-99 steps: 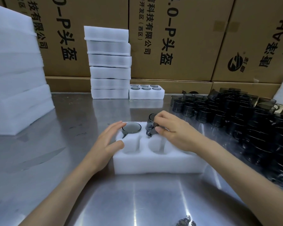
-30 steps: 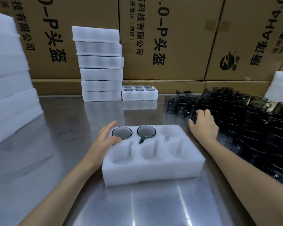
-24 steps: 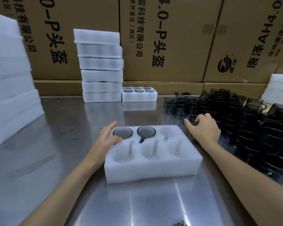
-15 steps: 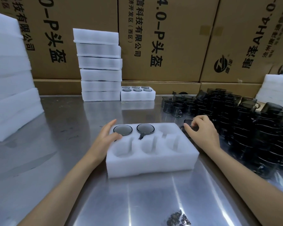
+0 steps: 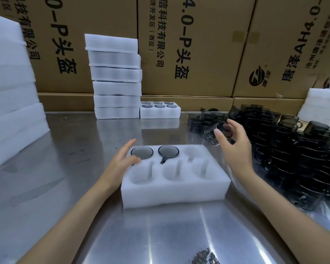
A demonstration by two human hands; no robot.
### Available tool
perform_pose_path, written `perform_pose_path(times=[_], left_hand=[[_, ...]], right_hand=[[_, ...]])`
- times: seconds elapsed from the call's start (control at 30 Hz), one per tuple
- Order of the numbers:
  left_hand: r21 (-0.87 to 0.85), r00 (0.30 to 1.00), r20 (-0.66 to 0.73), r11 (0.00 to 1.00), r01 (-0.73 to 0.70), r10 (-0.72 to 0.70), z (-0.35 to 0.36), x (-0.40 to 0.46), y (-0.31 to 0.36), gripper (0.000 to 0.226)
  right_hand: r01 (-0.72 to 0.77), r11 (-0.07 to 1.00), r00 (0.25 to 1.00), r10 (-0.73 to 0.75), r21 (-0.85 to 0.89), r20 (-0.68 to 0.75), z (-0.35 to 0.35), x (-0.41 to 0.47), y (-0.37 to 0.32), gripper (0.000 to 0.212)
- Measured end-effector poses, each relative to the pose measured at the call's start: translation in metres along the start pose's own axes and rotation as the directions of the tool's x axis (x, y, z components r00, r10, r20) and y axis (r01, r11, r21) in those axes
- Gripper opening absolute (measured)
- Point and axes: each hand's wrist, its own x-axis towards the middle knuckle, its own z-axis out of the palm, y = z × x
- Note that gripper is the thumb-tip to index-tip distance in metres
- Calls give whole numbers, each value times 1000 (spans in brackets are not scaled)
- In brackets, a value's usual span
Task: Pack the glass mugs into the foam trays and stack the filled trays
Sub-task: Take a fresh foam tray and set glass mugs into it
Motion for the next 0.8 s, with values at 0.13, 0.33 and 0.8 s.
perform_pose_path(times=[0.13, 0.33, 0.8], left_hand=[[9, 1000, 7, 1000, 2, -3, 1, -1, 2, 76], [11, 1000, 18, 1000, -17, 17, 0, -1, 1, 74], [52, 999, 23, 998, -36, 35, -1, 1, 4, 77]], right_hand=[[108, 993, 969, -114, 40, 220, 10, -8, -24, 51], [191, 976, 902, -135, -100, 409, 11, -11, -28, 56], [165, 979, 880, -91, -120, 467, 6, -13, -26, 47]])
